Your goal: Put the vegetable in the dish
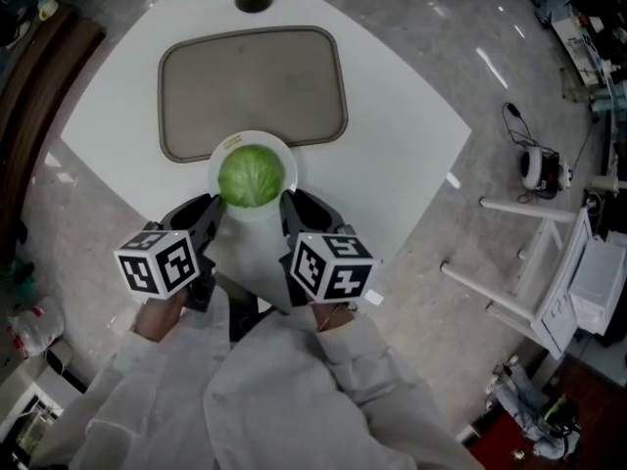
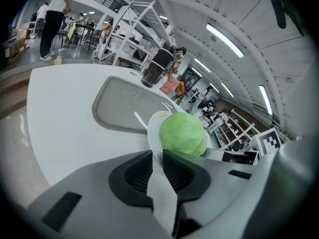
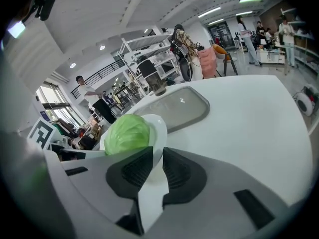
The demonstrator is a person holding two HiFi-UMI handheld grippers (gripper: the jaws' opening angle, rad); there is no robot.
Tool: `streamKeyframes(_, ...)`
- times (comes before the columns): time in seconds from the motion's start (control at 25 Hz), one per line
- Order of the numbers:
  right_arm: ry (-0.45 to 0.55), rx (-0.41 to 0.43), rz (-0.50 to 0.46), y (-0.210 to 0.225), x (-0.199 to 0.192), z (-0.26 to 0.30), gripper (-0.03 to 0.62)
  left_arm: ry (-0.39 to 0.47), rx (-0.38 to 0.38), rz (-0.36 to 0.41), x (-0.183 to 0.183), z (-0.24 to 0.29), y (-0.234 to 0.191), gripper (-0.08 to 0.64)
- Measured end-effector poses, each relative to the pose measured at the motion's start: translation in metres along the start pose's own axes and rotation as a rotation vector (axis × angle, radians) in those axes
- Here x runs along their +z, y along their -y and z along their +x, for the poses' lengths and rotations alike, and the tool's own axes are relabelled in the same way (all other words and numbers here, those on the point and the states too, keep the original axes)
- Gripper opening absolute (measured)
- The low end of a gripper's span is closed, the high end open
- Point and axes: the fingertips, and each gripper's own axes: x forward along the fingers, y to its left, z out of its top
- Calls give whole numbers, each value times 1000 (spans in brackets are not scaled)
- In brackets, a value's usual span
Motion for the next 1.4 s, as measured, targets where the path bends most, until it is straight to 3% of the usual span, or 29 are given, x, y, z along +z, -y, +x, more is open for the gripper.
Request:
streamKeyframes(0.28,21,-31,-5,1,39,30,69,-9,-33,61,45,23,-11,55)
streamKeyframes(0.76,40,-65,71,10,85,86,69,10,-68,102,109,64,-34,54)
streamKeyframes(1.4,22,-96,89,20,106,122,69,-18,-49,101,135,95,-54,55)
